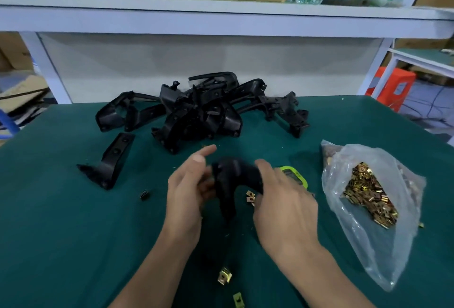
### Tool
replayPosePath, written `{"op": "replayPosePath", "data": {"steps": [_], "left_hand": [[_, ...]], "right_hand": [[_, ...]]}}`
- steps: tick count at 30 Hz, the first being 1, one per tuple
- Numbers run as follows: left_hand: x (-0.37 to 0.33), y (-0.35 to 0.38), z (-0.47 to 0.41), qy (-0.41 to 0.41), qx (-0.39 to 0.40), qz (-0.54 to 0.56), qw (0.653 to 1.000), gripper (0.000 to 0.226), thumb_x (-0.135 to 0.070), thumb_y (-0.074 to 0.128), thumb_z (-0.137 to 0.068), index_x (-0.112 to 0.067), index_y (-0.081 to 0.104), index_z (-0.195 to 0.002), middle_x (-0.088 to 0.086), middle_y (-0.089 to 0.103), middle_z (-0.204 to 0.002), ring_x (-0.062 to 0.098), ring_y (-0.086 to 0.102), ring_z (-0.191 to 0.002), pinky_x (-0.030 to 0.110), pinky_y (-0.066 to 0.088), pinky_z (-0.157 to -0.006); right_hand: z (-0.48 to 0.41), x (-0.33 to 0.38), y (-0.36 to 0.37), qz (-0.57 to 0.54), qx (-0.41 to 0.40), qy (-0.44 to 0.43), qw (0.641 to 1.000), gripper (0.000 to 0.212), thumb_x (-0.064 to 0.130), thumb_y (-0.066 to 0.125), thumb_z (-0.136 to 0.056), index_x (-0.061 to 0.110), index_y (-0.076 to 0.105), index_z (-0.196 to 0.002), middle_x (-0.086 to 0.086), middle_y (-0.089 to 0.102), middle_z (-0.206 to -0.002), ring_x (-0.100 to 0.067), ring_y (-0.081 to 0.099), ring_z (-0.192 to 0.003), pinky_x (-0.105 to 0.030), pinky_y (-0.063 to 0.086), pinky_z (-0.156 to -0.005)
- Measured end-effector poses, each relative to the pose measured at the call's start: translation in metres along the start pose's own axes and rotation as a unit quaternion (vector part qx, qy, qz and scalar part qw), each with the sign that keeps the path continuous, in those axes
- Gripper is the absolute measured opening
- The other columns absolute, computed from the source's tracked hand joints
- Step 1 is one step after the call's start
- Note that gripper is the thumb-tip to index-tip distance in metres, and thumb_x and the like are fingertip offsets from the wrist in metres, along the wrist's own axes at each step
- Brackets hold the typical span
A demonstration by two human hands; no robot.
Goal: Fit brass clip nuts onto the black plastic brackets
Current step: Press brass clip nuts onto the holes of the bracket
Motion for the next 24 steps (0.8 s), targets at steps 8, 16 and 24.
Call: {"op": "replayPosePath", "data": {"steps": [8,16,24], "left_hand": [[0.011,0.002,-0.007,0.072,0.047,-0.563,0.822,0.032,-0.027,0.072,-0.092,-0.031,0.072,-0.124,-0.012,0.068,-0.127,0.011,0.054,-0.122,0.029,0.039,-0.108],[0.01,-0.002,-0.003,0.081,0.015,-0.542,0.836,0.028,-0.037,0.077,-0.088,-0.031,0.076,-0.114,-0.014,0.067,-0.111,0.012,0.052,-0.121,0.034,0.044,-0.105],[0.014,0.044,0.004,0.187,0.158,-0.559,0.792,0.029,-0.036,0.071,-0.092,-0.035,0.074,-0.122,-0.016,0.067,-0.128,0.011,0.05,-0.126,0.031,0.038,-0.107]], "right_hand": [[0.001,-0.04,0.005,-0.086,0.047,0.113,0.989,0.026,0.028,0.06,-0.086,0.034,0.042,-0.103,0.012,0.047,-0.079,-0.024,0.047,-0.066,-0.035,0.032,-0.059],[0.001,-0.044,0.02,-0.109,0.108,0.138,0.978,0.031,0.04,0.064,-0.084,0.036,0.054,-0.113,0.01,0.043,-0.067,-0.027,0.042,-0.067,-0.033,0.036,-0.064],[0.0,-0.055,0.024,-0.169,0.142,0.196,0.955,0.029,0.057,0.065,-0.083,0.029,0.058,-0.085,0.006,0.048,-0.067,-0.027,0.047,-0.068,-0.033,0.038,-0.062]]}}
Point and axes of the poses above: each hand's wrist, its own z-axis away from the middle knuckle, its own y-axis out of the palm, x = y × z, the point moved 4 cm from there along -z, towards the middle knuckle
